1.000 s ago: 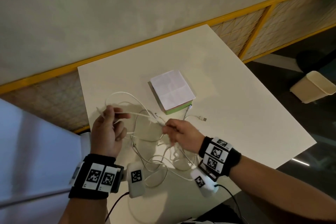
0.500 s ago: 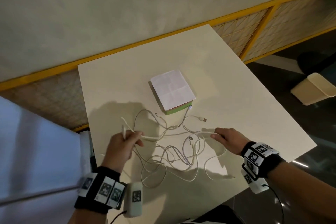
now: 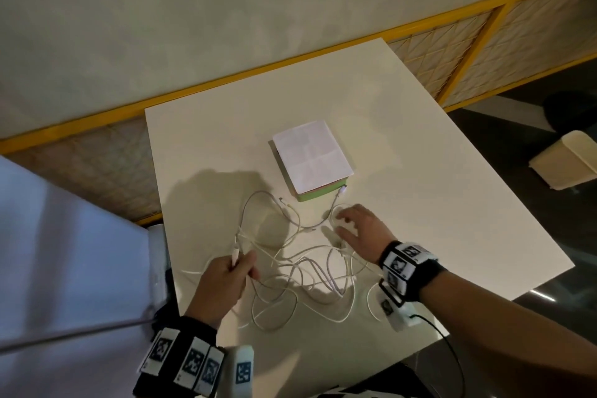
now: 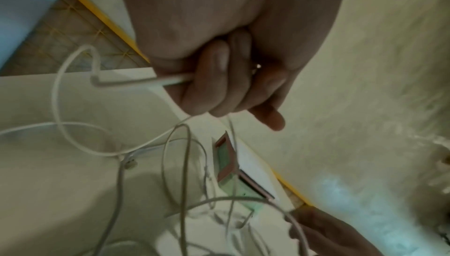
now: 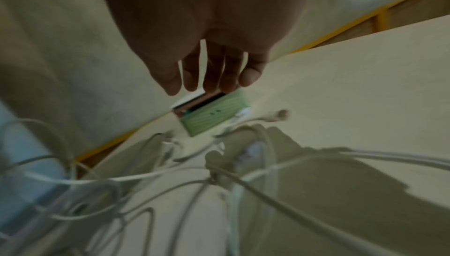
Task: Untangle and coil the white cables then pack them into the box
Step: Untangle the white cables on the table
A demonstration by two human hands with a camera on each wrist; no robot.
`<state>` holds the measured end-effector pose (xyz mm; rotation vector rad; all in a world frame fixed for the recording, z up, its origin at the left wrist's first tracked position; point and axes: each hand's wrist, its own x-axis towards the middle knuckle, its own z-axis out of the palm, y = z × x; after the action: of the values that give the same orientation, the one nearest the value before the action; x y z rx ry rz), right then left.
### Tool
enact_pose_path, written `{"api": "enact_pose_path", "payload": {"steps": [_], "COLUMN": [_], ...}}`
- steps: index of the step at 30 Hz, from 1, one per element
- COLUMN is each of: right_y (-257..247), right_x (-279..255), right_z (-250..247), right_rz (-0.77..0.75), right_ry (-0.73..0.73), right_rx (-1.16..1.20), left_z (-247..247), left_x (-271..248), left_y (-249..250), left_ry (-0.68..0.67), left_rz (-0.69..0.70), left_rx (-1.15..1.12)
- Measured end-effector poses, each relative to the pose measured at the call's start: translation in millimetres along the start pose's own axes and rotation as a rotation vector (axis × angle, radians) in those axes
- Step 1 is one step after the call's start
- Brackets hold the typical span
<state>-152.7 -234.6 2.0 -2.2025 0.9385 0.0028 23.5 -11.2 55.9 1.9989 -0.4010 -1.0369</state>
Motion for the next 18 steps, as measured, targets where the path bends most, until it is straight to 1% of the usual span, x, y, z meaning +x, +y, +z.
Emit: {"api": "enact_pose_path", "payload": {"steps": [1,3,5,7,8,10,12,14,16,18], "right_y": [-15.2,-34.4,-38.2,-33.6,-32.7,-30.1,-28.2,-25.4,-24.7,-27.0], "right_x": [6.6,17.6,25.2,29.7,30.5,29.1,23.6,17.0,13.2,14.8], "right_z": [4.7,16.3,31.9,42.9,44.8,46.0,45.5,45.5,45.6,48.1], "right_rz": [0.0,0.052,0.084,0.12,0.138,0.147,0.105,0.081,0.088,0.083], "right_ry": [-0.06,-0.2,-0.308,-0.353,-0.345,-0.28,-0.187,-0.126,-0.122,-0.153], "right_rx": [0.005,-0.022,-0.097,-0.144,-0.146,-0.111,-0.054,0.023,0.054,0.031], "left_z": [-1.9,-3.6,-3.8,-2.6,-1.6,-0.1,0.7,1.3,2.0,2.6], "left_x": [0.0,-1.9,-4.5,-7.4,-8.8,-9.9,-9.4,-8.7,-8.4,-8.7], "left_y": [3.4,12.9,23.2,32.8,36.9,40.3,40.0,38.2,37.1,37.0], "left_ry": [0.002,-0.009,-0.026,-0.045,-0.049,-0.042,-0.019,-0.014,-0.019,-0.029], "left_rz": [0.013,0.026,0.035,0.062,0.075,0.112,0.16,0.188,0.186,0.185], "left_rx": [-0.042,-0.153,-0.276,-0.354,-0.374,-0.376,-0.295,-0.2,-0.173,-0.187]}}
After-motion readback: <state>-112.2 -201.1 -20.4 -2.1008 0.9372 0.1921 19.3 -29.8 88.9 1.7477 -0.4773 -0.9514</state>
